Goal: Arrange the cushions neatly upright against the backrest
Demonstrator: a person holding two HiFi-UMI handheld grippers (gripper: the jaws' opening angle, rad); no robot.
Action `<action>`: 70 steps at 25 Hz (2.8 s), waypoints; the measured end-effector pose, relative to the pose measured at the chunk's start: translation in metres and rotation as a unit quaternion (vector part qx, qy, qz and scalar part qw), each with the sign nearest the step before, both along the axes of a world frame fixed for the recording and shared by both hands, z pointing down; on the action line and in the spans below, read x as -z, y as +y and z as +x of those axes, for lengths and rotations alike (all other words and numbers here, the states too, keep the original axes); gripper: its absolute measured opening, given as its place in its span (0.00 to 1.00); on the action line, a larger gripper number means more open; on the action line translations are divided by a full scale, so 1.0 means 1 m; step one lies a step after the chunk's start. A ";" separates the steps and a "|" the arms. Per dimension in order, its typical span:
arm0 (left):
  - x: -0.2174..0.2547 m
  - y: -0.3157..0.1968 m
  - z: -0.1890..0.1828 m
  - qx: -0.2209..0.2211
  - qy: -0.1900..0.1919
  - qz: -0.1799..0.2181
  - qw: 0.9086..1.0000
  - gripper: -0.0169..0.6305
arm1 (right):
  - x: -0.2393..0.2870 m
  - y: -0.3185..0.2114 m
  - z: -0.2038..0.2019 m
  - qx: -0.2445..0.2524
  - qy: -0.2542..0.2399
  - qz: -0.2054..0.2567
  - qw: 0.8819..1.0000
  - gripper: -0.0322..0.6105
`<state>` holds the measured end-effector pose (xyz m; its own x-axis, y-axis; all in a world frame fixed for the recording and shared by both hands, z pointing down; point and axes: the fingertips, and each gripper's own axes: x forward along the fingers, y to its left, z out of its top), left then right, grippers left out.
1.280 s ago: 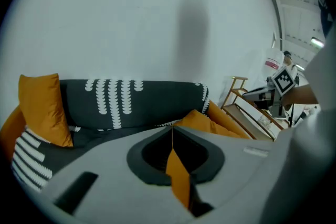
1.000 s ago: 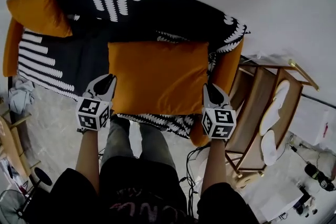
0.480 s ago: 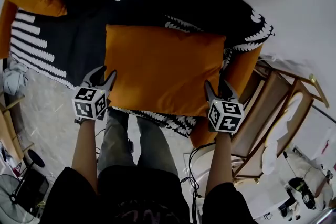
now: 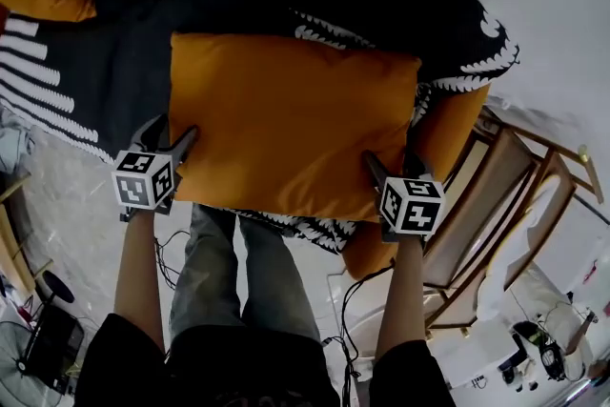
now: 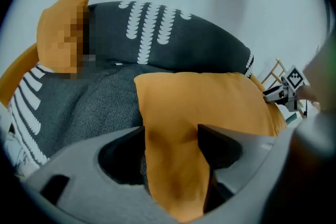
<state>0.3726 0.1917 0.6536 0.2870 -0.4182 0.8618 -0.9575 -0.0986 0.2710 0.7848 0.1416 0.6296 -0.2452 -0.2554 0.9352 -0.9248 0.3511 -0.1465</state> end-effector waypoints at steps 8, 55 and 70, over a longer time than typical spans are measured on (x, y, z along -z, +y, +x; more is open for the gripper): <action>-0.032 0.000 -0.005 0.017 0.046 -0.030 0.998 0.67 | -0.027 -0.001 0.008 -0.011 -0.016 -0.044 0.999 0.78; 0.142 -0.128 0.009 -0.218 0.018 0.155 0.963 0.22 | 0.114 -0.054 -0.052 -0.027 -0.038 0.190 0.981 0.43; 0.169 -0.231 0.003 -0.251 -0.017 0.246 0.936 0.23 | 0.130 -0.121 -0.061 -0.093 -0.032 0.257 0.961 0.43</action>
<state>0.3758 -0.0388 0.4845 0.5302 -0.5865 0.6122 -0.7637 -0.6441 0.0443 0.7239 0.0209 0.5000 -0.2040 -0.7248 0.6581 -0.9733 0.2226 -0.0564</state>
